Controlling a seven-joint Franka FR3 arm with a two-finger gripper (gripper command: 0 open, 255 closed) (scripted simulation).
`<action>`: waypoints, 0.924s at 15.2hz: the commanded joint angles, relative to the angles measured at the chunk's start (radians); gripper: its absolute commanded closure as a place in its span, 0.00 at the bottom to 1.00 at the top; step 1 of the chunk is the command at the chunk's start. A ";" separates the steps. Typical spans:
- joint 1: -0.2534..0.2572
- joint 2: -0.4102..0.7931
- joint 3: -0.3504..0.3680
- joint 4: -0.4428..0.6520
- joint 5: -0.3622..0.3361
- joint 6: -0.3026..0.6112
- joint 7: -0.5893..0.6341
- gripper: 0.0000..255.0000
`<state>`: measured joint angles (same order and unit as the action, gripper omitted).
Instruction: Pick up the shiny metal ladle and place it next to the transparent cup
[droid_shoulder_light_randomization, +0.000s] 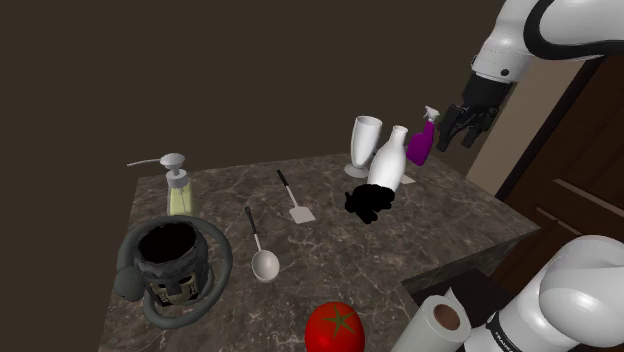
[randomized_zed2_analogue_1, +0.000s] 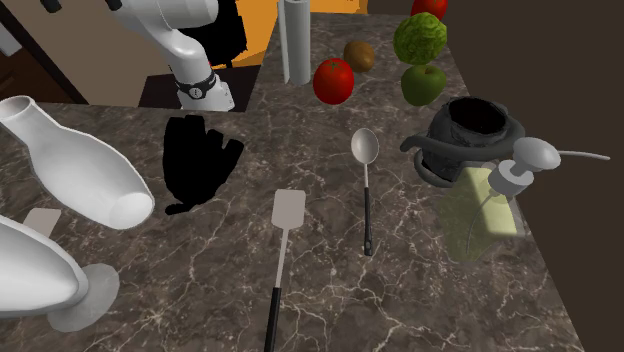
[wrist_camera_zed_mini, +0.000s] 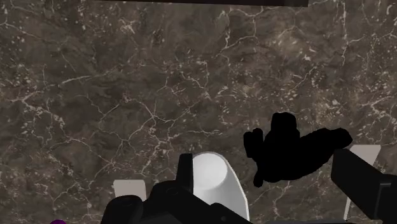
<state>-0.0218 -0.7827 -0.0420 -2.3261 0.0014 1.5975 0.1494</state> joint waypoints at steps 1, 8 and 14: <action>0.000 0.000 0.000 0.000 0.000 0.000 0.000 0.00; 0.046 0.107 0.116 -0.043 0.084 0.144 0.133 0.00; 0.080 0.243 0.214 -0.031 0.138 0.271 0.241 0.00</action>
<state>0.0536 -0.5635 0.1582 -2.3600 0.1326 1.8464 0.3746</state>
